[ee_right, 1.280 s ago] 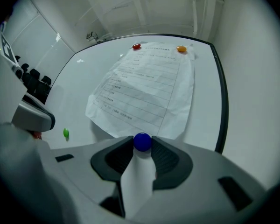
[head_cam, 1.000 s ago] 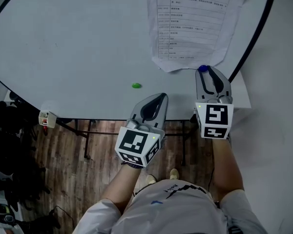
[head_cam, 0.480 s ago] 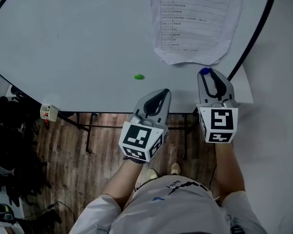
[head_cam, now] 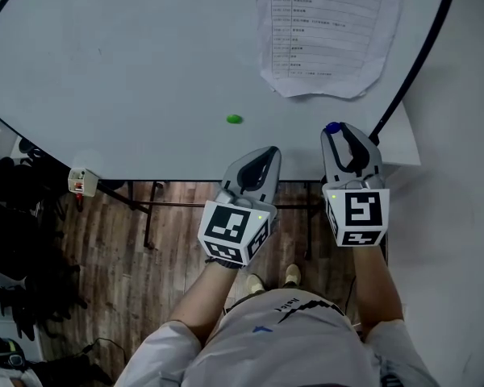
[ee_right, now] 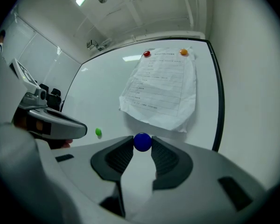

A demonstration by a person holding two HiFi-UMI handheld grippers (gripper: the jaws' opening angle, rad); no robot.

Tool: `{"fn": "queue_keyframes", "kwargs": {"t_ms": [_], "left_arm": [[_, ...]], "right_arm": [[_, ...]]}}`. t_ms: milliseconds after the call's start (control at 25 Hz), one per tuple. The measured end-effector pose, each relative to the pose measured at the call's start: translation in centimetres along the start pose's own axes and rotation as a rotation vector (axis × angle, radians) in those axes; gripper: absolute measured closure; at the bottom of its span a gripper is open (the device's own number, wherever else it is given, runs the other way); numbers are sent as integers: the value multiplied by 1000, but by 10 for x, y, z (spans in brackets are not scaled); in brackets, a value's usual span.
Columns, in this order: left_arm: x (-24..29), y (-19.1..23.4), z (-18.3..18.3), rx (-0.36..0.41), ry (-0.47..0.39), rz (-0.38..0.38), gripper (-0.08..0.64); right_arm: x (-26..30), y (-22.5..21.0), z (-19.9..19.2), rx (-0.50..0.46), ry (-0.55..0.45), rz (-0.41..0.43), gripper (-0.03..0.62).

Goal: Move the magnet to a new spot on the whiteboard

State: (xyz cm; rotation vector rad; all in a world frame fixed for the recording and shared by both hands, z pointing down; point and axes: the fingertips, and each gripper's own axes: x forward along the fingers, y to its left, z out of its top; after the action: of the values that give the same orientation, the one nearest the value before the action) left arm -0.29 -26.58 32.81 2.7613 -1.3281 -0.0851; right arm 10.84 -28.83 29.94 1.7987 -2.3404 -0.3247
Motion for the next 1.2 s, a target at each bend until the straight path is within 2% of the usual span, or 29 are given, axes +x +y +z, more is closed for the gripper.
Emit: {"fn": "queue_keyframes", "kwargs": {"t_ms": [520, 800, 1000, 1200], "left_arm": [[-19, 3, -13, -33, -1, -6, 551], [-28, -1, -14, 5, -4, -11, 551], [-30, 4, -10, -43, -29, -12, 551], [-30, 15, -11, -48, -33, 11, 551]], "right_arm": [[-33, 46, -10, 46, 18, 56, 463], [-35, 55, -12, 65, 15, 66, 463], [-31, 62, -14, 71, 18, 76, 463], [-19, 68, -18, 78, 18, 86, 463]]}}
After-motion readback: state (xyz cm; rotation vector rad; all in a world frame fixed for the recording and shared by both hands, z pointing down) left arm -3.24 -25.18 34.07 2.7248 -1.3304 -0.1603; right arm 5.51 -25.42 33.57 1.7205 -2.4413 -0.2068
